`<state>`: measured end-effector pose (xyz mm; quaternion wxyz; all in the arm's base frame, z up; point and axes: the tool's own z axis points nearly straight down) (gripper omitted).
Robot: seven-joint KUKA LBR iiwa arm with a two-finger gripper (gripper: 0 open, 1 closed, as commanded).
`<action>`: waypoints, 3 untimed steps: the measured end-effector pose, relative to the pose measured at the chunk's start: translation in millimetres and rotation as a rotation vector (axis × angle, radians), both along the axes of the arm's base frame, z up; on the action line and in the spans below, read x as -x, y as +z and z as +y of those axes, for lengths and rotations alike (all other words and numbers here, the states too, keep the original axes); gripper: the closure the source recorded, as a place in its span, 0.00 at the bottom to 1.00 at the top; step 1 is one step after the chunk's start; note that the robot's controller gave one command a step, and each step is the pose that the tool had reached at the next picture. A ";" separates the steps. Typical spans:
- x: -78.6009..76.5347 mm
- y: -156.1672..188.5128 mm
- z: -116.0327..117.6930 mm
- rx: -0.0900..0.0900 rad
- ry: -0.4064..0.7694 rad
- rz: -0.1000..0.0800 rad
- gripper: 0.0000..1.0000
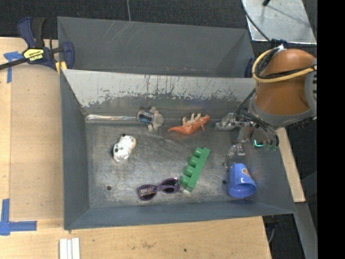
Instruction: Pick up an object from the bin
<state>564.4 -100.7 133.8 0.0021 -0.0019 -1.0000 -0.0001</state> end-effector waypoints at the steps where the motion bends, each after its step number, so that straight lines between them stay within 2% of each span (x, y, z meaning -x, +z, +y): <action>1: -2.1 4.2 0.3 0.001 0.003 -0.008 0.00; 2: -11.2 -33.2 29.5 0.003 0.284 -0.012 0.00; 3: -7.9 -15.8 38.0 -0.002 0.486 -0.004 0.00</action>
Offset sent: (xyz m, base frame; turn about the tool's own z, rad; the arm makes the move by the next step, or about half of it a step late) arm 0.0143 0.0528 -0.0638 -0.4770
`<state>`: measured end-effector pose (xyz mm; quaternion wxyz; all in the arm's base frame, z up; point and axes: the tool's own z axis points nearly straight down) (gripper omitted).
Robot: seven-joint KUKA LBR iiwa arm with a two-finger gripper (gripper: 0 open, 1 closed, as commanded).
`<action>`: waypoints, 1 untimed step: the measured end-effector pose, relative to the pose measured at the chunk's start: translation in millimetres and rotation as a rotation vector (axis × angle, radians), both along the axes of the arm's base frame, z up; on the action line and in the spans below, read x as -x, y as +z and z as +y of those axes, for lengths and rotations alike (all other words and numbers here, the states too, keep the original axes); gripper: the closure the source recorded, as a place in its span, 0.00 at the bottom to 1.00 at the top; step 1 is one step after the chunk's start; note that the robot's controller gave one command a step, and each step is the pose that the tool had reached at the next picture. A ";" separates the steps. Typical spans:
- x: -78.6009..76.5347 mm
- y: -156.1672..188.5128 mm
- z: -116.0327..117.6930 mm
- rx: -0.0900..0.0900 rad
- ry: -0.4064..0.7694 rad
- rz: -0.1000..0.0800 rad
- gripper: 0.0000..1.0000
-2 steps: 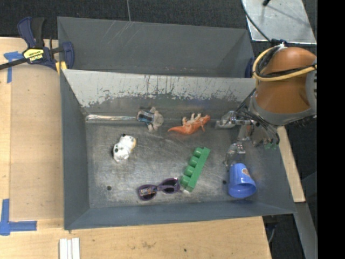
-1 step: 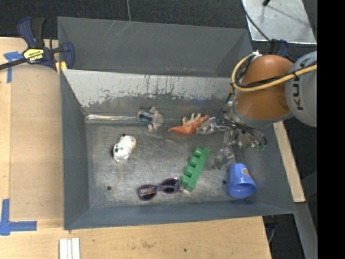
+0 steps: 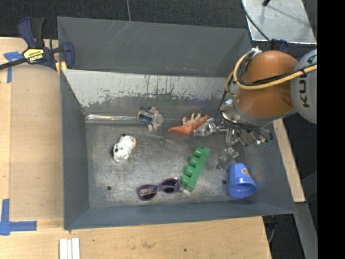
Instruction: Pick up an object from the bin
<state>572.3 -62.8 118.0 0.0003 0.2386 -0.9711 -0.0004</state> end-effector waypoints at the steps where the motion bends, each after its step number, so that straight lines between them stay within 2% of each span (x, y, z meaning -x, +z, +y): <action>1: -0.8 11.5 12.6 0.002 0.042 -0.009 0.00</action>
Offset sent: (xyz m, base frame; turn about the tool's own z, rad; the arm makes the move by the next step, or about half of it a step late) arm -0.0011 0.0247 -0.0480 -0.2909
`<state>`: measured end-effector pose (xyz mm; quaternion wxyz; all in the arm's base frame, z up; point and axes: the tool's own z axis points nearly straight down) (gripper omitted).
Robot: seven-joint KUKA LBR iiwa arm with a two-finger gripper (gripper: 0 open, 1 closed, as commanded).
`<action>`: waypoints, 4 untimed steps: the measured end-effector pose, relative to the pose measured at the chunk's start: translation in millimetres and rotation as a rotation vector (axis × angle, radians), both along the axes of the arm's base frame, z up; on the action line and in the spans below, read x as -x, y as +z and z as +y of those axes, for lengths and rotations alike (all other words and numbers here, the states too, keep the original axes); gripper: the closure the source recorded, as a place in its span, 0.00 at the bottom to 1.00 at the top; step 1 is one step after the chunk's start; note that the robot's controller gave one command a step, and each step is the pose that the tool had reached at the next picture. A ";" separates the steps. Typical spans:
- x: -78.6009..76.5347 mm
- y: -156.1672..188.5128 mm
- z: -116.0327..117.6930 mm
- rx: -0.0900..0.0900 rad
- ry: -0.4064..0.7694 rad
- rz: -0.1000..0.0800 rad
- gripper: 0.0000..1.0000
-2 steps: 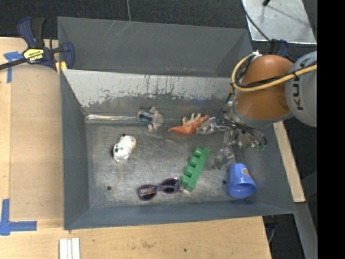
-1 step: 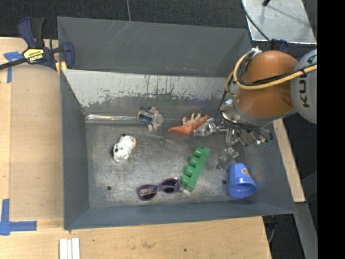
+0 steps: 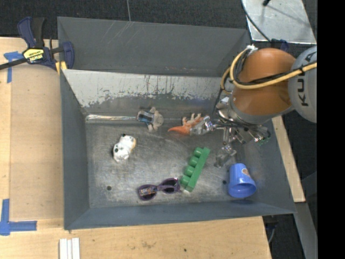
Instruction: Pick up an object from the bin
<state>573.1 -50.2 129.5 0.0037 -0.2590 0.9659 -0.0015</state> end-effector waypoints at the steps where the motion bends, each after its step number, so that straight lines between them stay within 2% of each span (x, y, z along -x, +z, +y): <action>1: 0.7 -38.0 8.2 0.000 0.181 0.004 0.00; 2: -0.5 -53.5 5.6 -0.002 0.411 -0.008 1.00; 4: 0.9 -50.4 5.5 -0.001 0.411 -0.003 1.00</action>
Offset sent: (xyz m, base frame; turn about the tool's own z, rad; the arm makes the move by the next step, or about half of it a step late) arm -0.0047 0.0027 -0.0595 -0.4118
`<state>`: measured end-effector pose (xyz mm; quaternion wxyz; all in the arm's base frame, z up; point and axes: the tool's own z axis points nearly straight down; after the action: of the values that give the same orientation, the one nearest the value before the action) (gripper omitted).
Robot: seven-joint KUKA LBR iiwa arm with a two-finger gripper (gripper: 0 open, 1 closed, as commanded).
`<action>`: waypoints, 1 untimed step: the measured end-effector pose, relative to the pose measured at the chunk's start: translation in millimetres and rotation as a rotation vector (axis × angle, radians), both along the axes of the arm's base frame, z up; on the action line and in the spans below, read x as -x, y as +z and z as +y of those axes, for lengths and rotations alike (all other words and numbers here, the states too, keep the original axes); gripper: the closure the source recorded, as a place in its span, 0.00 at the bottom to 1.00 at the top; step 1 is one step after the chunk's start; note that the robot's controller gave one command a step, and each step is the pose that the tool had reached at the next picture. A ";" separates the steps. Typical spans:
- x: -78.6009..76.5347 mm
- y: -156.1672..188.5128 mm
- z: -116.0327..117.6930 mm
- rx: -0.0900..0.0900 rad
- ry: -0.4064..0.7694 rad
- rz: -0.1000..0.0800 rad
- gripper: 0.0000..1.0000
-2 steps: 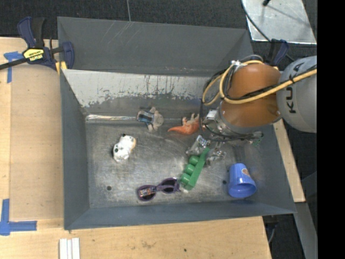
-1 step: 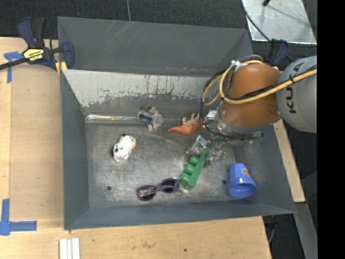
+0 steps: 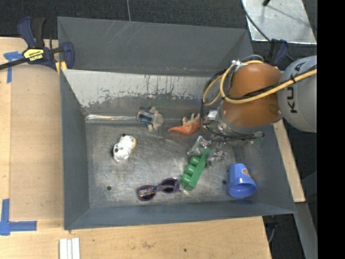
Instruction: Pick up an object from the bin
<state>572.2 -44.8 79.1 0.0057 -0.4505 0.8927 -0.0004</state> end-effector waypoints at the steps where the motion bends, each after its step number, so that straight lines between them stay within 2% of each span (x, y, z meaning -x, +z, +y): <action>1: 3.2 16.0 -0.4 0.002 -0.001 0.015 1.00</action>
Offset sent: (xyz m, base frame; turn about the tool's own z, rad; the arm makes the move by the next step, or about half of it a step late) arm 0.0002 -0.0001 0.0688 0.0000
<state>569.0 -45.1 95.0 -0.0013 -0.4501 0.8930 0.0022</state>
